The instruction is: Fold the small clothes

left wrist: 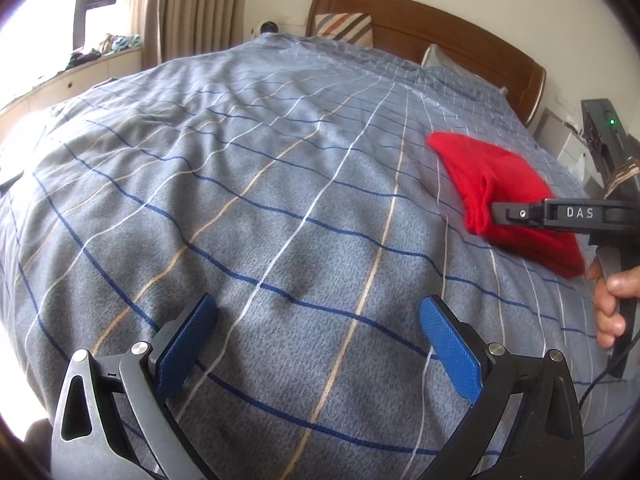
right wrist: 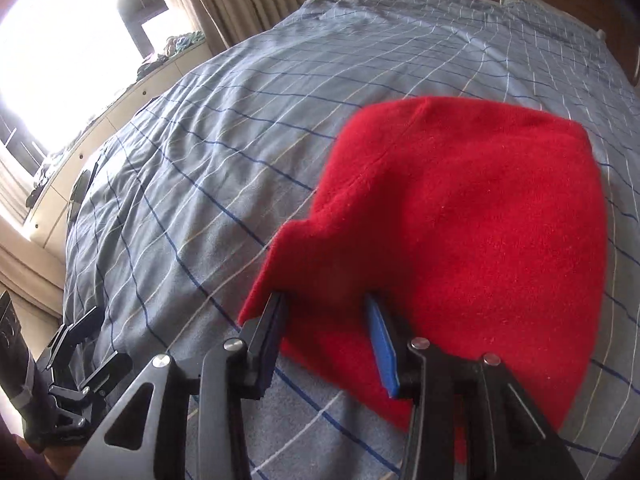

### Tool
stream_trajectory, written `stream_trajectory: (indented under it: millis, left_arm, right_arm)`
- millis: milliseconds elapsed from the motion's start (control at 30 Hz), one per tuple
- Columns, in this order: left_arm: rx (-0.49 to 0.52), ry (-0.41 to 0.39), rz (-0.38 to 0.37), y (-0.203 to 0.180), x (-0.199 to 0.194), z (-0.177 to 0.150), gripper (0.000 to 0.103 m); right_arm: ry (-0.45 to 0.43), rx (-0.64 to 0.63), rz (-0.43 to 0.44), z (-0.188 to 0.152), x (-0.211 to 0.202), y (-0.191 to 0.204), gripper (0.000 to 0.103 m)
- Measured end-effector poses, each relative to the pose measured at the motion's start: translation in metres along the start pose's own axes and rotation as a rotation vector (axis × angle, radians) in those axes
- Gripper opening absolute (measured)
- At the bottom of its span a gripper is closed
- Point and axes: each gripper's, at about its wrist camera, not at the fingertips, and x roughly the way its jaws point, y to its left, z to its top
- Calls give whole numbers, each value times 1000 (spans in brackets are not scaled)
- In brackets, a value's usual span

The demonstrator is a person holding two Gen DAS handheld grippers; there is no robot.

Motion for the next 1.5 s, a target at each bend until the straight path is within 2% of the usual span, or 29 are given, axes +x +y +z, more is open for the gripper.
stream_trajectory:
  millis: [100, 200, 233, 300, 333, 367, 433, 500, 533, 633, 733, 833, 933, 1000, 1033, 1067, 1100, 1133, 1200, 1267, 1333, 1433, 1467, 1500]
  left_arm:
    - [9, -2, 0, -2, -1, -1, 102]
    - [35, 1, 6, -9, -1, -3, 102]
    - [53, 2, 7, -13, -2, -4, 102]
    - [87, 15, -5, -22, -4, -5, 102]
    - [103, 28, -28, -28, -7, -3, 102]
    - [122, 42, -67, -34, -10, 1, 102]
    - [163, 49, -168, -47, -16, 20, 102]
    - [191, 56, -252, -63, -12, 52, 102]
    - [195, 82, -297, -73, -2, 69, 102]
    - [152, 217, -403, -100, 51, 118, 102]
    - [146, 308, -379, -116, 109, 142, 102]
    - [144, 389, -358, -127, 148, 149, 102]
    - [69, 476, -404, -131, 174, 150, 102]
    - [31, 498, -411, -136, 183, 149, 102]
    - [42, 484, -397, -140, 182, 149, 100]
    - [81, 461, -375, -147, 179, 147, 76]
    - [129, 447, -379, -154, 176, 147, 26]
    - [157, 449, -379, -161, 172, 145, 18]
    - [231, 374, -336, -172, 152, 148, 15]
    - [287, 301, -339, -181, 122, 154, 15]
    - [298, 238, -375, -185, 92, 167, 15]
    - [301, 163, -411, -193, 57, 187, 16]
    - [299, 161, -415, -197, 55, 192, 21]
    - [298, 173, -403, -201, 58, 194, 37]
  right_arm:
    - [-52, 63, 17, 0, -33, -11, 42]
    - [-120, 21, -68, -13, -72, -22, 49]
    - [-117, 27, -98, -20, -75, -29, 55]
    - [-38, 86, -108, -38, -63, -52, 56]
    - [17, 120, -90, -49, -53, -63, 56]
    - [31, 136, -69, -59, -50, -70, 54]
    - [-29, 152, -21, -68, -68, -76, 54]
    - [-71, 229, 41, -67, -87, -92, 66]
    - [-102, 267, 53, -64, -95, -101, 77]
    - [-177, 371, 69, -46, -108, -134, 79]
    - [-162, 473, 131, -28, -92, -169, 79]
    - [-134, 628, 206, -19, -57, -198, 79]
    - [-164, 788, 358, -11, -25, -218, 79]
    - [-153, 844, 470, -2, -3, -219, 72]
    - [-133, 829, 444, 5, 3, -214, 54]
    - [-104, 762, 342, 14, 5, -204, 32]
    - [-70, 637, 199, 25, 3, -188, 32]
    - [-60, 497, 69, 34, -2, -168, 29]
    - [-79, 256, -120, 47, -16, -124, 26]
    - [-136, 111, -205, 53, -38, -90, 25]
    - [-203, 52, -216, 56, -65, -71, 25]
    - [-299, 40, -203, 67, -110, -67, 25]
    - [-316, 60, -192, 70, -122, -72, 26]
    - [-319, 92, -180, 73, -129, -82, 28]
